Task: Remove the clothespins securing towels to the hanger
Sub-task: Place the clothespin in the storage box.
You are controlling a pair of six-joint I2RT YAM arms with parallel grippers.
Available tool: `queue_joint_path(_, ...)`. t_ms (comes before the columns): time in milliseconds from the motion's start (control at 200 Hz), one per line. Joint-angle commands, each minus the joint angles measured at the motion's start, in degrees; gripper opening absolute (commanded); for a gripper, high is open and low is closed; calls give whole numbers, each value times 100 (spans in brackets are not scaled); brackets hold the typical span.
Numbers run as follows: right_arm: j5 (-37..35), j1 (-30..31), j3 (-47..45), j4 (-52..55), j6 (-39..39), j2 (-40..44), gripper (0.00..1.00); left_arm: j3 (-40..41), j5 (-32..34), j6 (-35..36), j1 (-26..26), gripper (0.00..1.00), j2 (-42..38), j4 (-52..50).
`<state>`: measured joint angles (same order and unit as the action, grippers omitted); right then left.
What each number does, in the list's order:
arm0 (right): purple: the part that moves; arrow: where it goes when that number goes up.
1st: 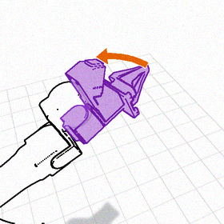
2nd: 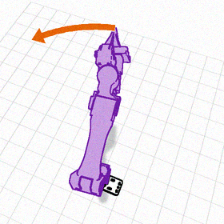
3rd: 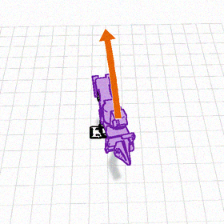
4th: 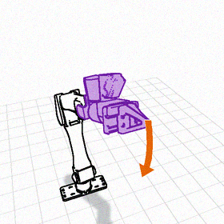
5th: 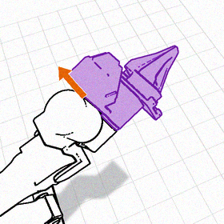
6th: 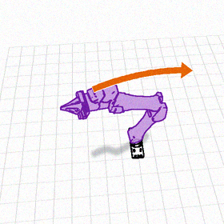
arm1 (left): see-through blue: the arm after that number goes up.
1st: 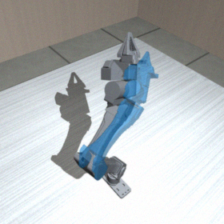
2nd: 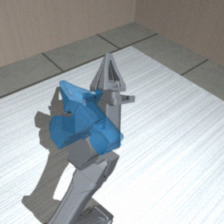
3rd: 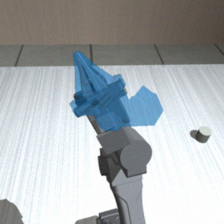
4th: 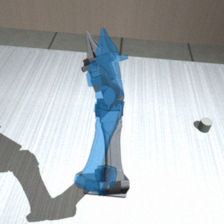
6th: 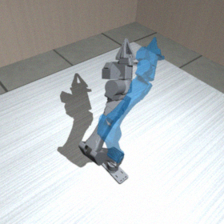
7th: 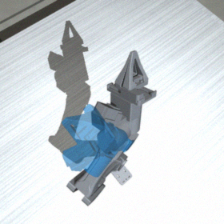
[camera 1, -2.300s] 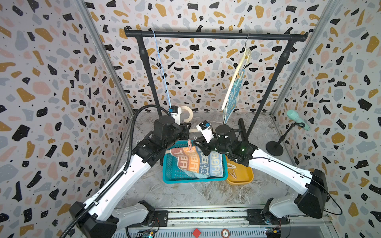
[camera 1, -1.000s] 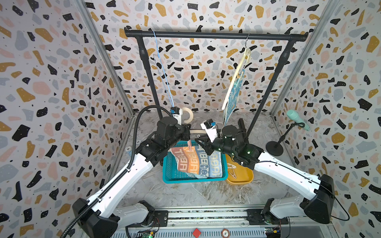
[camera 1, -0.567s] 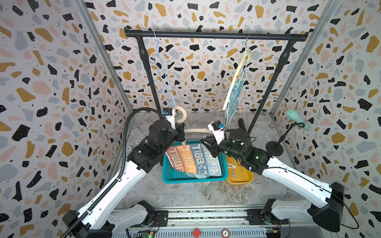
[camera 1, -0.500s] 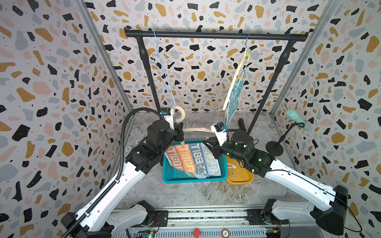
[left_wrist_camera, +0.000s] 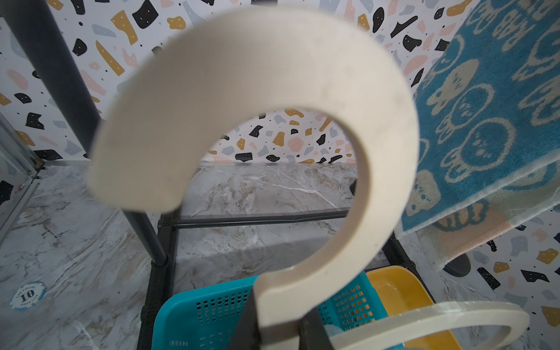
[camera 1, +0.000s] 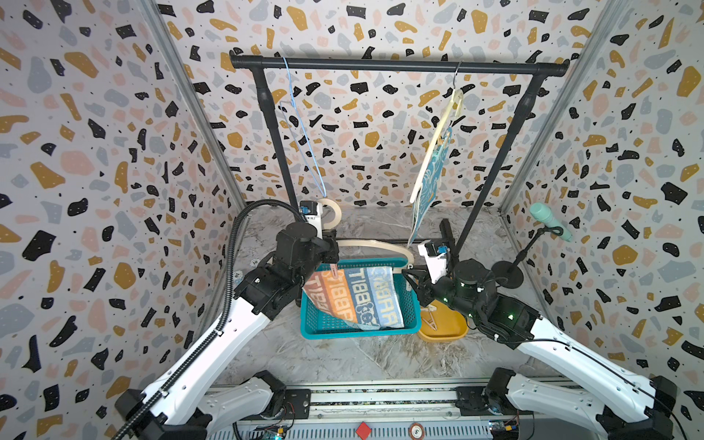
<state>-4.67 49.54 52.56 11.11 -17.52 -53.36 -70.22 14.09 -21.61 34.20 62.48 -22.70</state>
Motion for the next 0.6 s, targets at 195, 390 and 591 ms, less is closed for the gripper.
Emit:
queue_joint_path(195, -413, -445, -449, 356, -491, 308, 0, -16, 32, 36, 17, 0, -198, 233)
queue_joint_path(390, -347, -929, -748, 279, -716, 384, 0, 80, 95, 25, 17, 0, -283, 198)
queue_joint_path(591, -440, -1274, -1039, 174, -839, 345, 0, 48, 50, 60, 17, 0, -212, 160)
